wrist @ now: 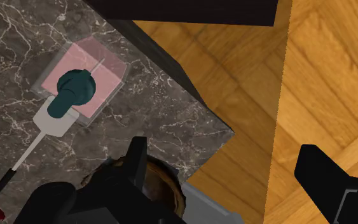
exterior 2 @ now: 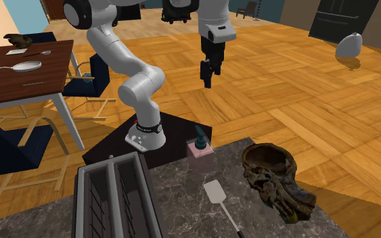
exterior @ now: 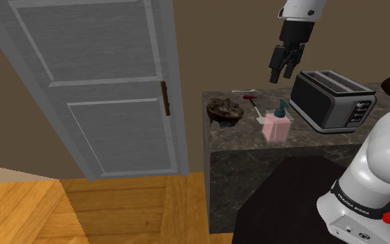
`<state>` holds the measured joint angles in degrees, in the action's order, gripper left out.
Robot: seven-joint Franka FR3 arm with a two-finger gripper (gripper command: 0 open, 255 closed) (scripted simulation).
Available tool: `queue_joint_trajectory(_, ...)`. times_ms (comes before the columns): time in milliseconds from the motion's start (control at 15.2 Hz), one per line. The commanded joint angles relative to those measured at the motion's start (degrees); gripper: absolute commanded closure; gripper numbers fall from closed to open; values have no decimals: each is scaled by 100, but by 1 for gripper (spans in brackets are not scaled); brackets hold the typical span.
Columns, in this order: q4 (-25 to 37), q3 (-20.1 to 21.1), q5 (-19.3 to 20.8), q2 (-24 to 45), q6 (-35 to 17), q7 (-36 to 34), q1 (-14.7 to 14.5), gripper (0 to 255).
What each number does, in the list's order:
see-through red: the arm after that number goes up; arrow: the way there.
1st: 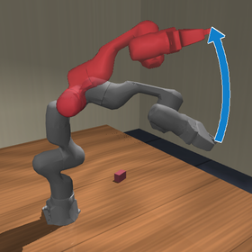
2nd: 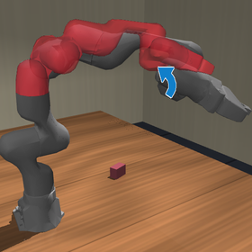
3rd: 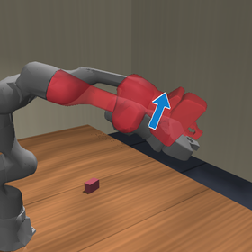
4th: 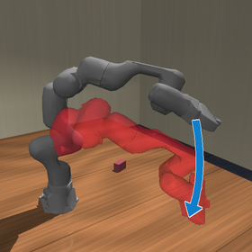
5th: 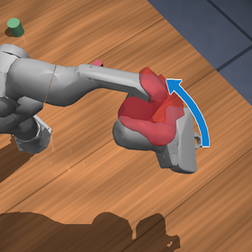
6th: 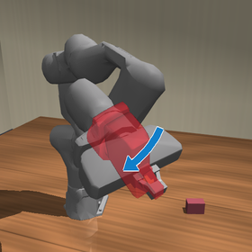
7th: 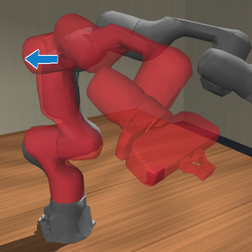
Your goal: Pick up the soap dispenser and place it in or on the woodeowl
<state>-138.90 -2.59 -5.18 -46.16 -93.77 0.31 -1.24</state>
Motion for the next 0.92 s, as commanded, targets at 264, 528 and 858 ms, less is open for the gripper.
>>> queue_joint_trajectory(264, -243, -246, 313, 365, -377, 233, 204, 0)
queue_joint_trajectory(528, -408, -498, 628, 813, -781, 445, 415, 0)
queue_joint_trajectory(858, -498, -819, 1010, 1487, -1311, 680, 678, 0)
